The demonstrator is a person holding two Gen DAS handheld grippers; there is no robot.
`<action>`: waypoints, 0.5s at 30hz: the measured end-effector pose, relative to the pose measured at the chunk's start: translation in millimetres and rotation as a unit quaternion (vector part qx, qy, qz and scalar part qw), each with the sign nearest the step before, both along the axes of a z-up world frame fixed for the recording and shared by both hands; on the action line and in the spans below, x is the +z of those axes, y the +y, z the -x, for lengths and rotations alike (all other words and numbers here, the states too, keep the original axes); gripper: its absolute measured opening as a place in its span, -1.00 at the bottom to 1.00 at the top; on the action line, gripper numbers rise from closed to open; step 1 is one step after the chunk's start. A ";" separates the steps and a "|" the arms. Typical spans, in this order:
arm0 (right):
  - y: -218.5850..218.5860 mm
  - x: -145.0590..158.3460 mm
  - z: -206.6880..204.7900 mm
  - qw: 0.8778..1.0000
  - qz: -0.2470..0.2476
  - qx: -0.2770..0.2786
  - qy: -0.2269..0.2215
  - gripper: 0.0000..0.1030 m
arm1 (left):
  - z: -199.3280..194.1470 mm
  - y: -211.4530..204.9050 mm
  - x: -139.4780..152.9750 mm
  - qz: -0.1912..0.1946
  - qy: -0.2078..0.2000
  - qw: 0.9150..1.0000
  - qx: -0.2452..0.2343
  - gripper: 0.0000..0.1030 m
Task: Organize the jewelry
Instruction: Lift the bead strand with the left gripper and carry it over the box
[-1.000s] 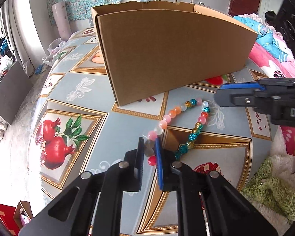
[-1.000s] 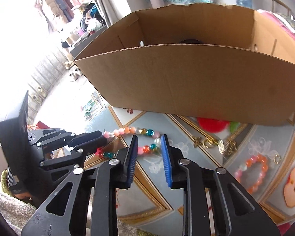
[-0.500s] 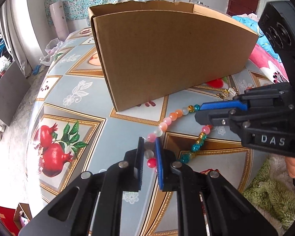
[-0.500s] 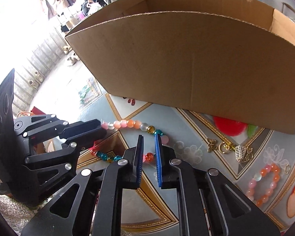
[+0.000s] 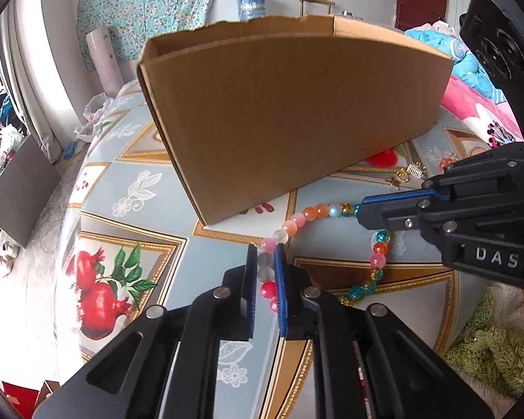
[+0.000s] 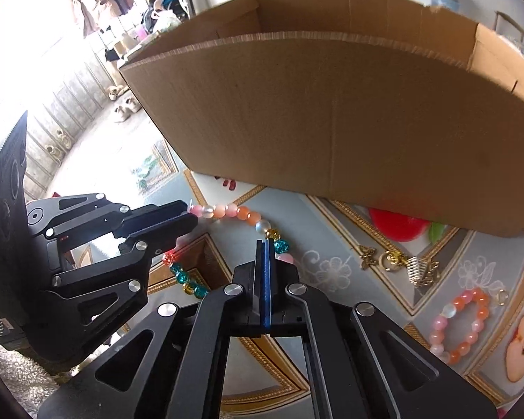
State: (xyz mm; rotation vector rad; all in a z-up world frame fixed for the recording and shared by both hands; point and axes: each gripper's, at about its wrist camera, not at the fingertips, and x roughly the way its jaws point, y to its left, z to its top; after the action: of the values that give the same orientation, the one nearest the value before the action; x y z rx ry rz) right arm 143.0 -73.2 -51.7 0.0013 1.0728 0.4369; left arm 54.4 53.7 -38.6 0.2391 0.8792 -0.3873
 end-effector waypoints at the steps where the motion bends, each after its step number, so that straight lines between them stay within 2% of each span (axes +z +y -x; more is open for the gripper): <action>1: -5.4 5.1 3.9 1.000 0.000 0.000 -0.009 -1.00 | 2.0 -0.9 3.8 0.003 -0.006 1.000 -0.001 -0.82; 7: -16.3 43.0 26.6 0.997 -0.006 0.004 -0.080 -1.00 | 15.0 7.0 41.2 0.035 -0.042 0.998 0.002 -0.82; 10: -20.0 62.2 34.8 0.993 -0.012 0.007 -0.115 -1.00 | 22.9 7.9 68.8 0.048 -0.074 0.996 -0.004 -0.83; 13: -23.9 82.1 41.8 0.988 -0.027 0.013 -0.149 -1.00 | 29.2 8.5 96.1 0.057 -0.105 0.993 -0.018 -0.83; 15: -28.7 92.0 39.3 0.986 -0.057 0.026 -0.153 -1.00 | 32.2 4.2 115.1 0.049 -0.132 0.990 -0.027 -0.83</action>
State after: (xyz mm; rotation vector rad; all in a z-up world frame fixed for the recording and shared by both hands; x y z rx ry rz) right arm 103.7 -101.8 40.2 0.0071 0.7463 0.5268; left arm 22.2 57.9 76.5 0.2189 0.5921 -0.4377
